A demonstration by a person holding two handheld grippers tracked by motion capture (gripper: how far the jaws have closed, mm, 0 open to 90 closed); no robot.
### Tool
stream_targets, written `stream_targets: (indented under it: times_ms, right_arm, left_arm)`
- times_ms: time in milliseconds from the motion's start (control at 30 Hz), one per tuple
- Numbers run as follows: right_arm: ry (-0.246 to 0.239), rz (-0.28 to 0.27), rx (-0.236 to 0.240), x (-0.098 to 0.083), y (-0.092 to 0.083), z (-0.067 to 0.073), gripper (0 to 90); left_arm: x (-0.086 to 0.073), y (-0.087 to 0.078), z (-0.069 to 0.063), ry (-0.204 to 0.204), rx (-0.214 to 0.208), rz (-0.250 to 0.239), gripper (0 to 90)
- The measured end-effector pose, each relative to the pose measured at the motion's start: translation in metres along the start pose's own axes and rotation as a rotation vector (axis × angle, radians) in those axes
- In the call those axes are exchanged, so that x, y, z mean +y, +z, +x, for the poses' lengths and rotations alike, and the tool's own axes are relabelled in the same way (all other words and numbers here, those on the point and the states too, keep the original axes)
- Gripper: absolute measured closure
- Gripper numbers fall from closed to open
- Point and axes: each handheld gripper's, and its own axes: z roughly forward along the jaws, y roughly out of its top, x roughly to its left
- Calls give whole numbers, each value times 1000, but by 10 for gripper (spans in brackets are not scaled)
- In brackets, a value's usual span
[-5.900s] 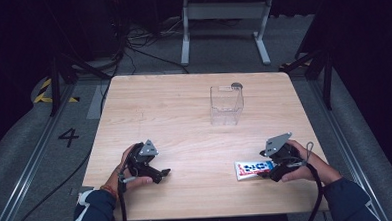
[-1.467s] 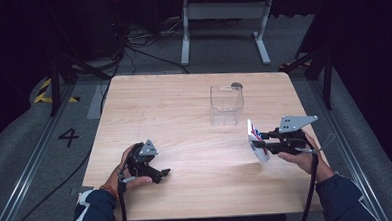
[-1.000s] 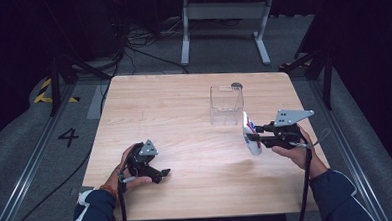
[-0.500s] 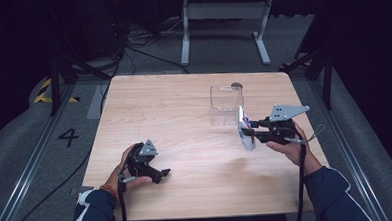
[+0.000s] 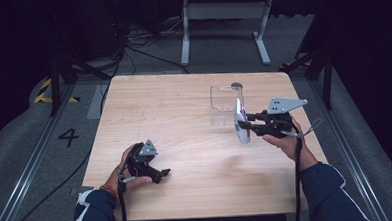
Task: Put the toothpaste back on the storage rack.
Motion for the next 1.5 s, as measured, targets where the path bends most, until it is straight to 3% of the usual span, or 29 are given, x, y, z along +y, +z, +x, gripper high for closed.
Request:
stream_targets:
  times_ms: [567,1500]
  right_arm:
    - [-7,-63,-16,25,9,-7,680]
    - [22,-110,-83,52,32,-42,681]
  left_arm:
    - [0,0,0,0,0,0,2]
    - [0,0,0,-1,-2,2,2]
